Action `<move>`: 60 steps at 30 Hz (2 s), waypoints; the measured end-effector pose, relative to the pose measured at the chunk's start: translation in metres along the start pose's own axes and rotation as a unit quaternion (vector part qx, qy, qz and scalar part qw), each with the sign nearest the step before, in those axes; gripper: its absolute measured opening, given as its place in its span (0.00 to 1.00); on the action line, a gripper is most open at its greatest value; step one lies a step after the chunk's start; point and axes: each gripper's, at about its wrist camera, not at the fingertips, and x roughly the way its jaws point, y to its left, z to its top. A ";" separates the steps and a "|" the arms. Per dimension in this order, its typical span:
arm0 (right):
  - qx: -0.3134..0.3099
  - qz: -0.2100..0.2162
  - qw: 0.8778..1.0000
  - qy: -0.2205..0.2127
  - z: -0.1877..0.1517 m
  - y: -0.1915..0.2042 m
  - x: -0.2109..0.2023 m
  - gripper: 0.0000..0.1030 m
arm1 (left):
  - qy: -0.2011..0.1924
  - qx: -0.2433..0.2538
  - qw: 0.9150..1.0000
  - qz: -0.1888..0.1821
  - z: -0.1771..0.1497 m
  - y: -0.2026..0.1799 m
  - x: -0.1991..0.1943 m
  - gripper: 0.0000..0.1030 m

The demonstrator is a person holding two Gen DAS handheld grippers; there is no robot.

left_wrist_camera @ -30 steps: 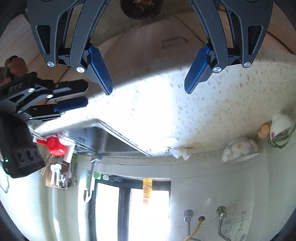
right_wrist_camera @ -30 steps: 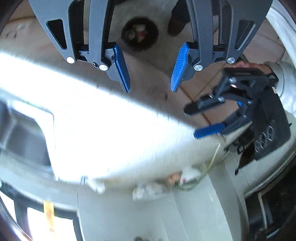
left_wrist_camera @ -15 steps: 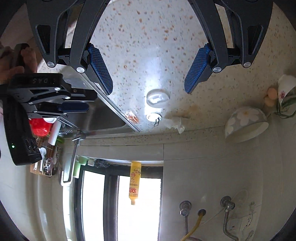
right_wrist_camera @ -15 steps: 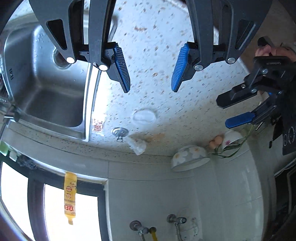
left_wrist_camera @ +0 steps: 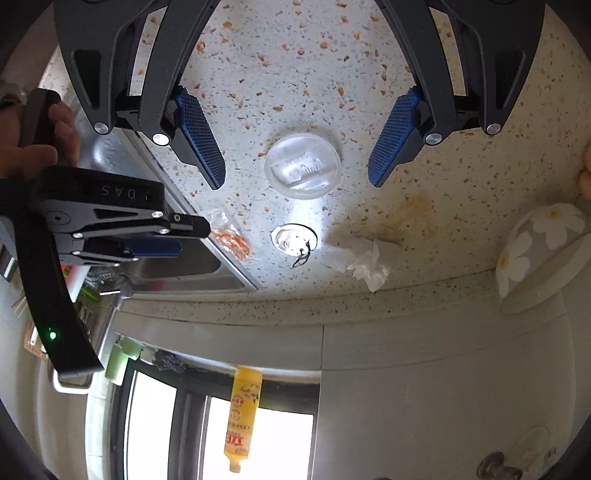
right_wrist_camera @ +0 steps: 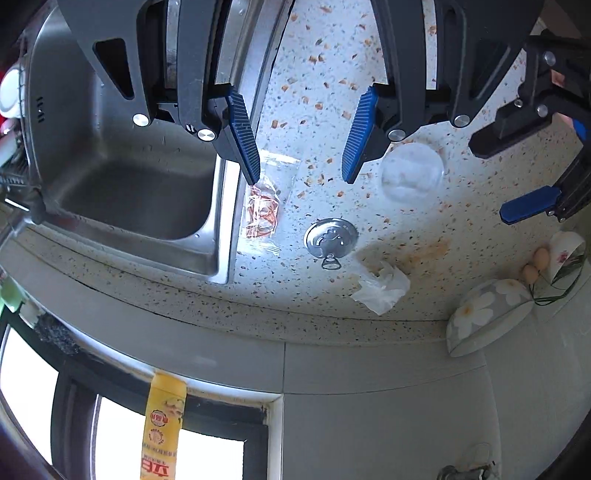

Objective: Collect trash
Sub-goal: 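Grasp the clear plastic lid with the left tool while the right tool grasps the orange-item packet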

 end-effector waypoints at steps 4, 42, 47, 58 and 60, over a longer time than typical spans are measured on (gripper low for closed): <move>-0.007 -0.008 1.000 0.010 0.009 -0.001 0.016 0.43 | 0.024 -0.012 1.000 0.005 -0.001 0.006 0.019 0.74; 0.070 0.026 0.996 0.056 0.011 -0.033 0.058 0.12 | 0.091 -0.001 0.996 0.020 0.009 0.007 0.048 0.62; 0.061 0.034 0.997 0.042 -0.001 -0.027 0.032 0.12 | 0.084 0.006 0.996 0.020 0.001 0.009 0.025 0.62; 0.040 0.079 0.996 0.013 -0.046 0.001 -0.051 0.12 | 0.073 0.027 0.997 0.012 -0.036 -0.004 -0.043 0.62; 0.027 0.076 0.997 0.005 -0.055 0.012 -0.067 0.12 | 0.065 0.038 0.997 0.011 -0.042 -0.011 -0.059 0.62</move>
